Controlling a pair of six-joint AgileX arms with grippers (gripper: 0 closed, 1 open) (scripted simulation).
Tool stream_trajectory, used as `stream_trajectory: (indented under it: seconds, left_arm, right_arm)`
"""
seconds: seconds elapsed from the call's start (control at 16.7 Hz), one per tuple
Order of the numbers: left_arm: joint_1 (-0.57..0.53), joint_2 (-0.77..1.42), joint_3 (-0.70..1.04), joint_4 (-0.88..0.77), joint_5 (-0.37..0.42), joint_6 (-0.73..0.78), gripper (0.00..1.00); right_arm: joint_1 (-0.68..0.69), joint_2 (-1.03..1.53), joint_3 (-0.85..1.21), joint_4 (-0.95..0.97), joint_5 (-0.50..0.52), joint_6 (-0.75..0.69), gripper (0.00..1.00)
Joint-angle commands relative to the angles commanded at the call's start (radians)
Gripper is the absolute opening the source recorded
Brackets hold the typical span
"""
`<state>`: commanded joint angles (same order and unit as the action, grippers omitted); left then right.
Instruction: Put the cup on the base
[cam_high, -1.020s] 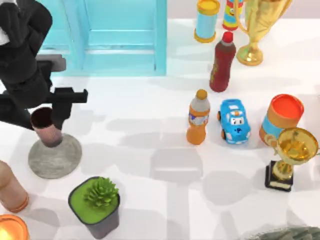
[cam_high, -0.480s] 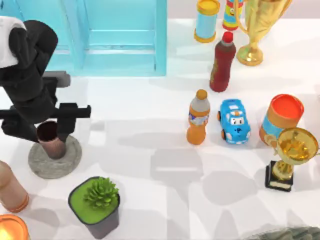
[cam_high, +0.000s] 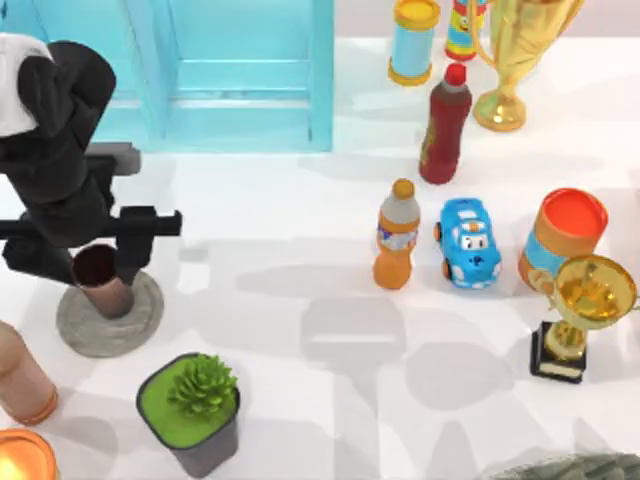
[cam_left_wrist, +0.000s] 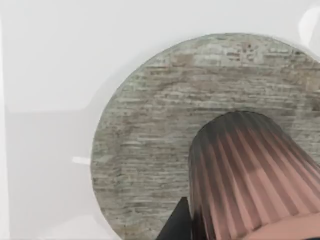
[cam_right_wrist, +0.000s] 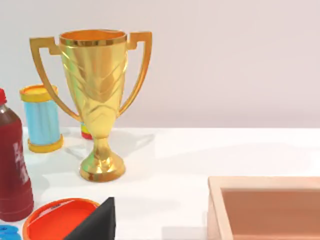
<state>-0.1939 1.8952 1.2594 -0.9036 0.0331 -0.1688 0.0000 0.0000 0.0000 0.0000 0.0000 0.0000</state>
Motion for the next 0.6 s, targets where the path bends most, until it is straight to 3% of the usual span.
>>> stream_trajectory:
  seconds: [0.24, 0.6]
  left_arm:
    - [0.000, 0.000, 0.000, 0.000, 0.000, 0.000, 0.98]
    - [0.000, 0.000, 0.000, 0.000, 0.000, 0.000, 1.00]
  right_arm:
    - [0.000, 0.000, 0.000, 0.000, 0.000, 0.000, 1.00]
    - [0.000, 0.000, 0.000, 0.000, 0.000, 0.000, 1.00]
